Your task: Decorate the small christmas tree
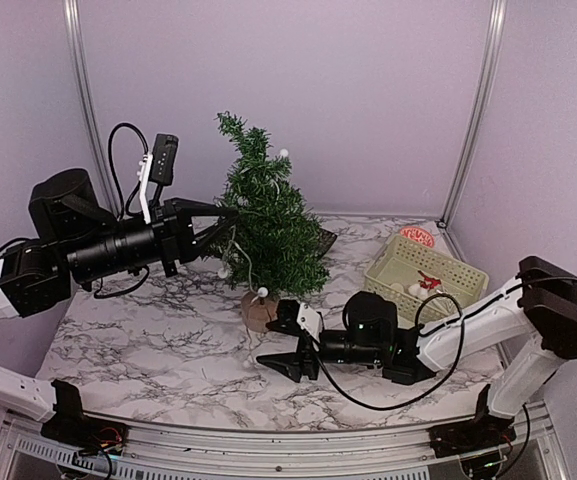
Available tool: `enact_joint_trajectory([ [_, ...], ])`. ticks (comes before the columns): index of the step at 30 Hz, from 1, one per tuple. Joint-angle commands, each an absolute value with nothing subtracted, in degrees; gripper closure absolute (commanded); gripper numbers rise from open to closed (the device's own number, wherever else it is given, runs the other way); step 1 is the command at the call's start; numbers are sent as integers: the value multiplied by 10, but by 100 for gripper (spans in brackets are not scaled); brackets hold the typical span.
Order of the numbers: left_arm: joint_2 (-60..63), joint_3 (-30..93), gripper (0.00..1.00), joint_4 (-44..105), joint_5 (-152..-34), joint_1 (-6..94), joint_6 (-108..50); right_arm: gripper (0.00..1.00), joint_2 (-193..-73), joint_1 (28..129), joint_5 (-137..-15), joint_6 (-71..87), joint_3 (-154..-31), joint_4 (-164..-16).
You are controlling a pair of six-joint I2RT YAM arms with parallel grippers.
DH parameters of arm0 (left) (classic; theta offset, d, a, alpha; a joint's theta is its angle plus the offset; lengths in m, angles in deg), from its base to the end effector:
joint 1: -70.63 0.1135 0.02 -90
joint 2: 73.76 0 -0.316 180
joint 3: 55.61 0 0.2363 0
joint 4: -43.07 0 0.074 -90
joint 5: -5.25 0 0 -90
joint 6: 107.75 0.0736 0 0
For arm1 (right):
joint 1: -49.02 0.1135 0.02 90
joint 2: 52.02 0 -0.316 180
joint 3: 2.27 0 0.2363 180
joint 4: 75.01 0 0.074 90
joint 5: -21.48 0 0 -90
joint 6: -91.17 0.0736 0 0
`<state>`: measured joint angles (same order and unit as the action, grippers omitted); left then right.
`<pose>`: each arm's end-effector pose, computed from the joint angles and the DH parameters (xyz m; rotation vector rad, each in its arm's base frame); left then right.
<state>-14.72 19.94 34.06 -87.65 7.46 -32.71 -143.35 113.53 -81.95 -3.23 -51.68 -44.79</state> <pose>0.1006 -0.2071 0.4709 0.6718 1.3922 -1.1407 0.1334 0.3194 0.2420 -1.2024 1.4365 0.9504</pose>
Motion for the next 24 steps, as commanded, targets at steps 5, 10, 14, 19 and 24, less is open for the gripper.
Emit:
enact_joint_trajectory([
  [5,-155,230,100,331,-851,72,-321,30,-1511,1140,-869,-20,-590,-341],
  [10,-161,241,100,329,-814,72,-321,46,-1550,1139,-873,-4,-611,-313],
  [14,-164,258,100,319,-783,72,-313,86,-1548,1140,-868,8,-619,-311],
  [19,-169,282,100,307,-726,72,-293,100,-1452,1141,-830,21,-607,-371],
  [24,-169,301,100,306,-657,72,-256,100,-1327,1141,-781,-9,-612,-488],
])
